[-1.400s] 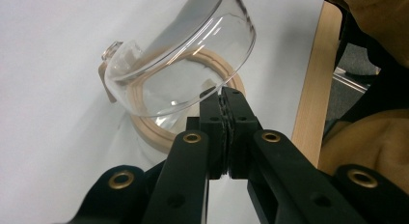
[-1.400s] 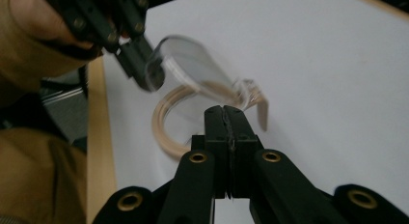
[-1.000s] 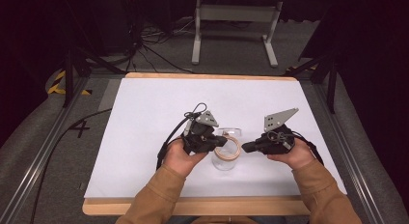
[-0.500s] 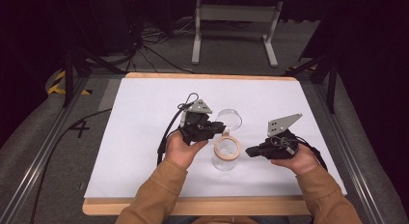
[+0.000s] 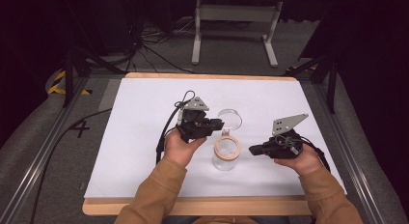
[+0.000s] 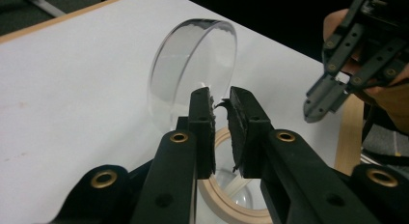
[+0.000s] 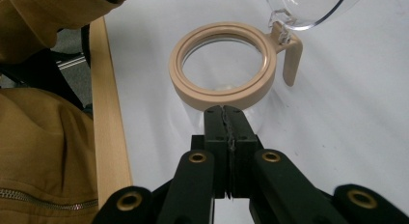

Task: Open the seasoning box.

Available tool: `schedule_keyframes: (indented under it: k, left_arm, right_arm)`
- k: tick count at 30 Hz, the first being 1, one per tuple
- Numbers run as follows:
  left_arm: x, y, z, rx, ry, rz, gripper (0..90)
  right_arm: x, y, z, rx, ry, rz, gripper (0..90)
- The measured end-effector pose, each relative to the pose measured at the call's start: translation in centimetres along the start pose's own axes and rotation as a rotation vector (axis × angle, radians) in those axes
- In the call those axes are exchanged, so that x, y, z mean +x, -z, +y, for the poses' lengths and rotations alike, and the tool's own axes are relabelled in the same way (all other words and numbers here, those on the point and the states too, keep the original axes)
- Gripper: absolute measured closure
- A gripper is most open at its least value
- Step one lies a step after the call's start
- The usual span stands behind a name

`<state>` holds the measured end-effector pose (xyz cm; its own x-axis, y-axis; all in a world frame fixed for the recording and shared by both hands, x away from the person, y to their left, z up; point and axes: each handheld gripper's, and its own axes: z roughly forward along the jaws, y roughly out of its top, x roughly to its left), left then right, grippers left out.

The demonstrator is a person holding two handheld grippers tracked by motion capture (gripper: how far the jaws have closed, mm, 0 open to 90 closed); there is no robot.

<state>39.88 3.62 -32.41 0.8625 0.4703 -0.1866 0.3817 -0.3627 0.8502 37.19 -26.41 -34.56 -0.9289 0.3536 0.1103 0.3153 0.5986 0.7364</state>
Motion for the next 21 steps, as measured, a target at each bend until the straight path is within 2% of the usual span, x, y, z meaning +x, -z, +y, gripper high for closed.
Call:
schedule_keyframes:
  k: [2, 4, 8, 9, 11, 14, 16, 17, 21]
  left_arm:
    - [-0.4, 0.7, 0.2, 0.008, -0.039, 0.001, 77.9]
    - [-0.8, 1.3, 0.3, 0.008, -0.057, -0.029, 72.2]
    - [-1.3, 2.7, 0.3, 0.019, -0.091, -0.032, 68.7]
    - [-1.4, 3.3, 0.2, 0.021, -0.105, -0.015, 67.7]
    - [-1.4, 3.7, 0.1, 0.027, -0.102, -0.016, 67.2]
    - [-1.1, 4.9, -0.3, 0.045, -0.104, 0.011, 65.2]
    - [-0.6, 5.4, -0.5, 0.049, -0.085, 0.025, 63.1]
    - [-0.2, 6.0, -0.8, 0.049, -0.070, 0.049, 61.7]
    - [0.4, 6.9, -1.3, 0.046, -0.052, 0.075, 60.4]
  right_arm:
    - [-0.1, 0.1, 0.1, -0.012, -0.004, -0.011, 89.3]
    - [-0.4, 0.6, 0.4, -0.056, -0.026, -0.034, 87.2]
    - [-0.8, 1.0, 0.7, -0.096, -0.035, -0.054, 86.3]
    - [-1.0, 1.3, 0.9, -0.117, -0.035, -0.062, 85.7]
    - [-1.1, 1.4, 1.0, -0.128, -0.033, -0.068, 85.4]
    - [-1.4, 1.7, 1.3, -0.152, -0.033, -0.077, 83.6]
    - [-1.6, 1.9, 1.5, -0.168, -0.037, -0.083, 82.7]
    - [-1.8, 2.0, 1.6, -0.178, -0.040, -0.091, 81.8]
    - [-2.4, 2.3, 1.7, -0.201, -0.059, -0.106, 79.7]
